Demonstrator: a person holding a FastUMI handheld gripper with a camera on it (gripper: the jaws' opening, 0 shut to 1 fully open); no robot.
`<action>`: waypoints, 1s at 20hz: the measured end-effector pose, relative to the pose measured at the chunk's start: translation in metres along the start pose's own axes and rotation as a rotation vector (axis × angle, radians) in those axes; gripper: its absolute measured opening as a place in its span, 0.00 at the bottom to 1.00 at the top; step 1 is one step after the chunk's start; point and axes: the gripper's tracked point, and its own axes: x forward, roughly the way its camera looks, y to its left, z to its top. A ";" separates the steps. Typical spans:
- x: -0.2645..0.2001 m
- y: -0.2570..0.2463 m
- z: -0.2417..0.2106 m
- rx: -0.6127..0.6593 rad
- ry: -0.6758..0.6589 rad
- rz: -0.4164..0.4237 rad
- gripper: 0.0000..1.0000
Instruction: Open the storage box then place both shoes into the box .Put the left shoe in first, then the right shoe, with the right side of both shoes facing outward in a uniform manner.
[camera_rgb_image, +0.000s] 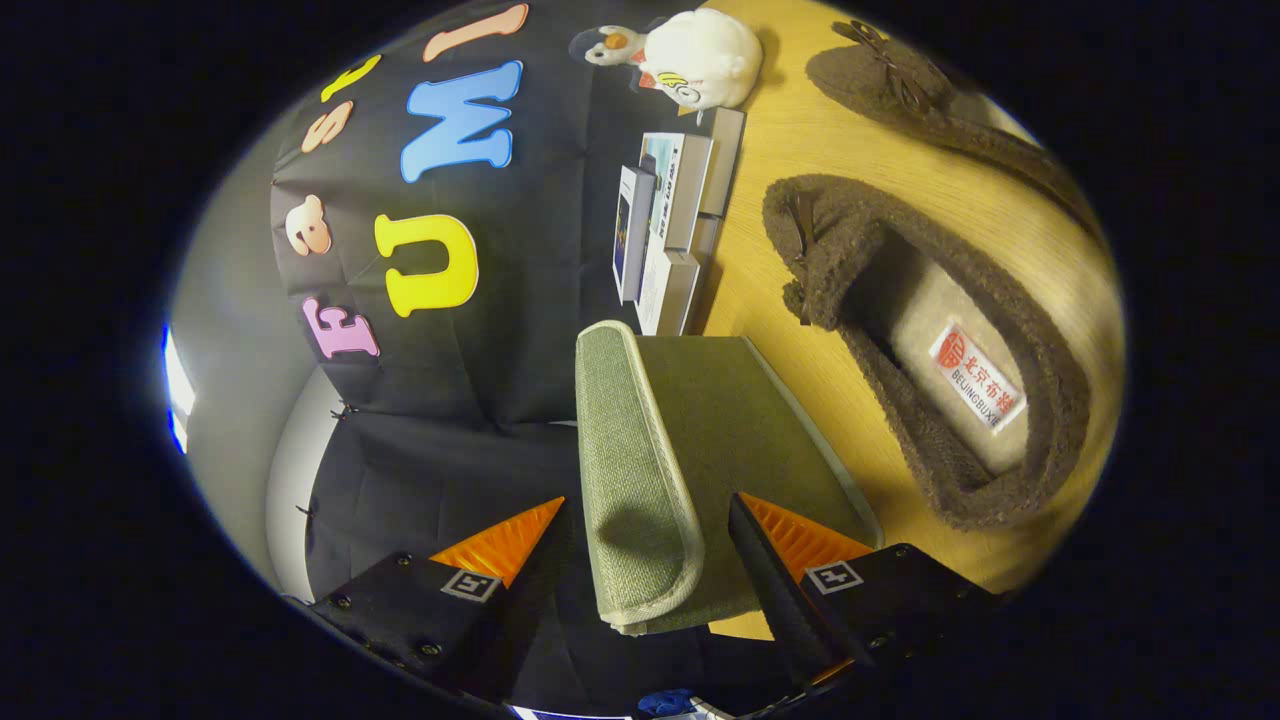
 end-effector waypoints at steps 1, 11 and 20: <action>0.001 -0.001 -0.001 0.000 0.007 0.001 0.95; -0.007 0.002 0.009 0.037 0.034 0.034 0.48; -0.013 0.041 -0.011 -0.101 0.079 0.090 0.02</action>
